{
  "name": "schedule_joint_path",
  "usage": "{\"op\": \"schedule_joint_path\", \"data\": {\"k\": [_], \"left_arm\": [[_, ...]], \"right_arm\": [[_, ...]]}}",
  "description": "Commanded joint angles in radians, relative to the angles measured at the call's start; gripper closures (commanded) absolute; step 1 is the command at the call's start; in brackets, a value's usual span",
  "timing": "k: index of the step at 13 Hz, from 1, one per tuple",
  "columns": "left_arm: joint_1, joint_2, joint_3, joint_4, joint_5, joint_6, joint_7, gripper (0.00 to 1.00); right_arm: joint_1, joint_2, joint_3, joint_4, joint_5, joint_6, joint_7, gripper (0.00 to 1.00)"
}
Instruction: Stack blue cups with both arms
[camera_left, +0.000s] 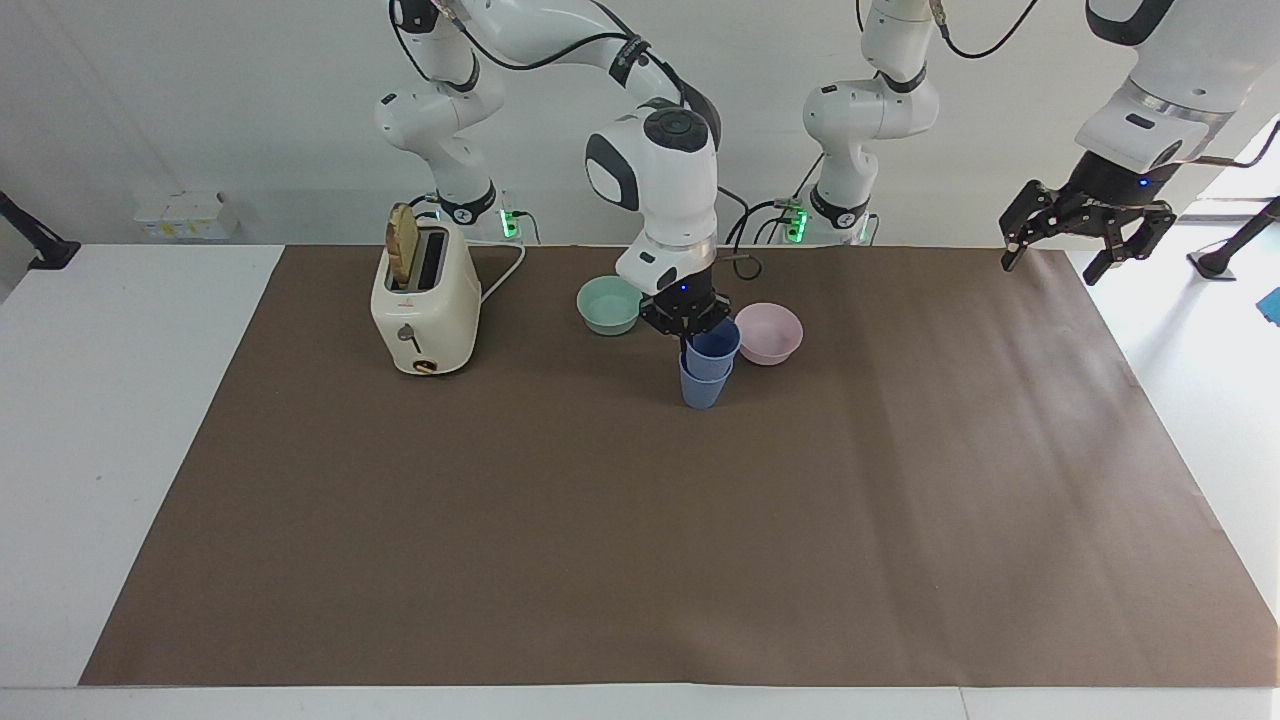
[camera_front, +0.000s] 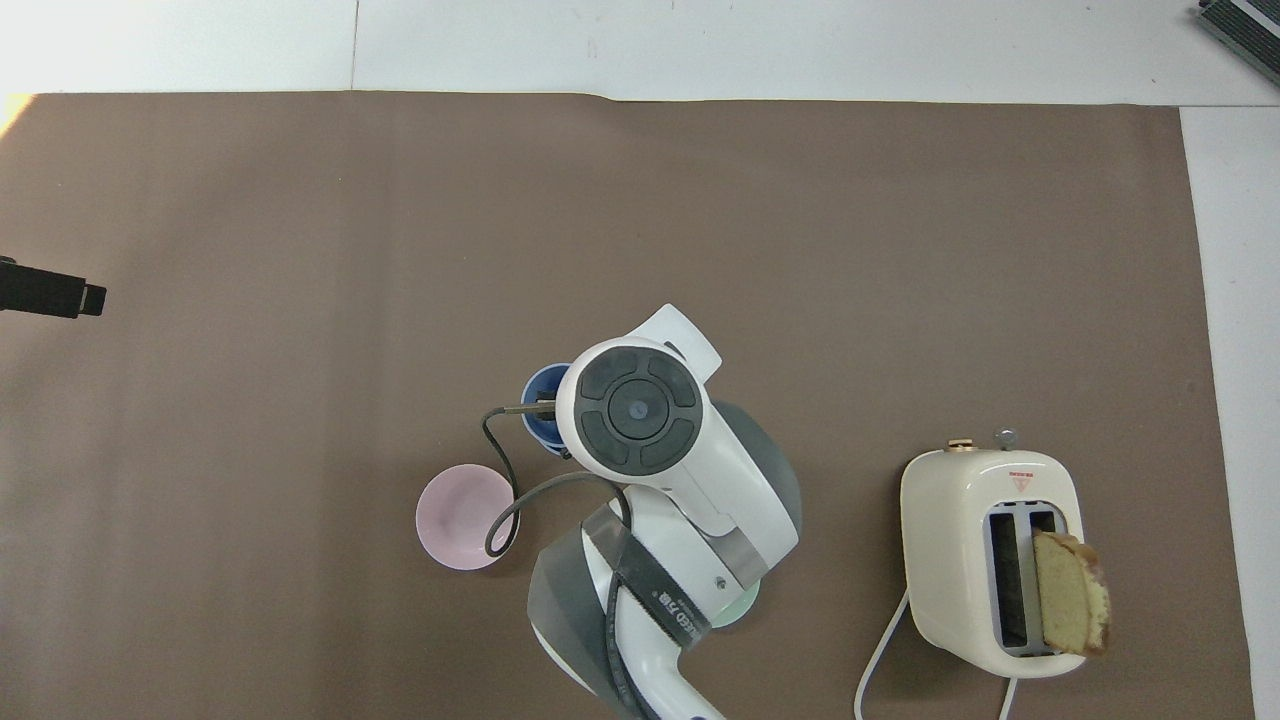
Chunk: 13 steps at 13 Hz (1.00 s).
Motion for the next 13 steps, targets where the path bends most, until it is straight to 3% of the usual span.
{"op": "schedule_joint_path", "data": {"k": [1,2,7,9,13], "left_arm": [[-0.011,-0.003,0.008,0.014,0.012,-0.022,-0.014,0.0],[-0.011,-0.003,0.008,0.014,0.013,-0.022,-0.014,0.0],[-0.011,-0.003,0.008,0.014,0.012,-0.022,-0.014,0.0],[-0.009,-0.003,0.008,0.014,0.012,-0.022,-0.014,0.0],[-0.012,-0.003,0.008,0.014,0.012,-0.022,-0.013,0.0]], "right_arm": [[-0.002,-0.005,0.003,-0.011,0.004,0.019,0.009,0.31],[-0.002,-0.005,0.003,-0.01,0.004,0.019,0.006,0.0],[-0.016,-0.028,-0.003,0.05,-0.002,-0.015,0.002,0.0],[-0.066,-0.056,-0.008,0.096,-0.016,-0.099,-0.033,0.0],[-0.236,-0.157,-0.008,0.101,-0.03,-0.251,-0.295,0.0]]}}
